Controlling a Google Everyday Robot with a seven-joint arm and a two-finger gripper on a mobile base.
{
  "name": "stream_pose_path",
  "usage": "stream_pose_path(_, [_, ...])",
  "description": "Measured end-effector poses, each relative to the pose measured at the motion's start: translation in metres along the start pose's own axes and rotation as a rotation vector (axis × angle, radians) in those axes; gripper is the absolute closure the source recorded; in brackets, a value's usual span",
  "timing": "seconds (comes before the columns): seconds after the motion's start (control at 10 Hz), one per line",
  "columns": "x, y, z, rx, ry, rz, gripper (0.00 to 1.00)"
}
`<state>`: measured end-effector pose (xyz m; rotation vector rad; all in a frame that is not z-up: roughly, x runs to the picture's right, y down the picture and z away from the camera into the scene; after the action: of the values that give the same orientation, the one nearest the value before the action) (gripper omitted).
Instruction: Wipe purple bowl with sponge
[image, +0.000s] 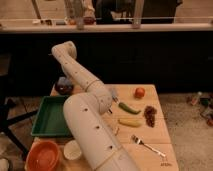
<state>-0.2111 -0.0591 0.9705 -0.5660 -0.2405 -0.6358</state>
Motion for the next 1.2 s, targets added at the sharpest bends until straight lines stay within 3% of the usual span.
stream_pose_path(0.3, [-0.005,-0.002,0.000,-0.002,-0.001,-0.023,1.00])
stream_pose_path(0.5, [-0.031,-0.003,0.001,-0.014,-0.021,-0.080,1.00])
stream_pose_path(0.6, [-0.034,0.002,0.002,-0.016,-0.023,-0.087,1.00])
stream_pose_path(0.9, [-0.021,0.024,-0.008,0.010,-0.040,-0.048,1.00])
stream_pose_path(1.2, [0.009,0.049,-0.014,0.014,-0.029,0.016,1.00])
